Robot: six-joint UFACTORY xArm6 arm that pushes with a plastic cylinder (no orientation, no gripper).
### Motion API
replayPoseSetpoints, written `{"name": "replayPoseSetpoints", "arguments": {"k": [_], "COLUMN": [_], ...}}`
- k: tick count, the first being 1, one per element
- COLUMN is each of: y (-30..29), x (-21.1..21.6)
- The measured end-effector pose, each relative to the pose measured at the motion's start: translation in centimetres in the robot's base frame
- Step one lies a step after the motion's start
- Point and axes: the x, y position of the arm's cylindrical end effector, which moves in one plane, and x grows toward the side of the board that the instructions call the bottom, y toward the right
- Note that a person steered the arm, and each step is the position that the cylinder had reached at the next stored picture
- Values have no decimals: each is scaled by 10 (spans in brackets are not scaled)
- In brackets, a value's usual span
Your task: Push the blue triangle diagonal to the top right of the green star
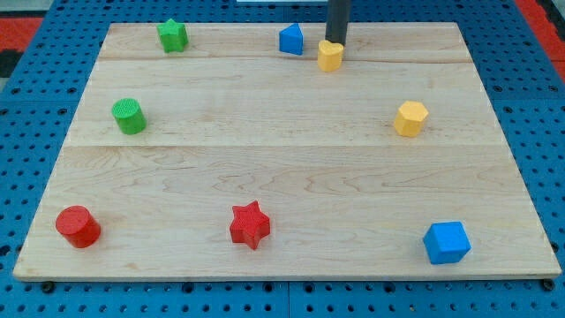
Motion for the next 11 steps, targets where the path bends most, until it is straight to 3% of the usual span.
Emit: {"name": "replayPoseSetpoints", "arguments": {"k": [1, 2, 3, 4, 6, 8, 10, 11], "y": [-39, -45, -54, -22, -104, -83, -174, -177], "x": [45, 119, 120, 51, -57, -58, -56, -2]}}
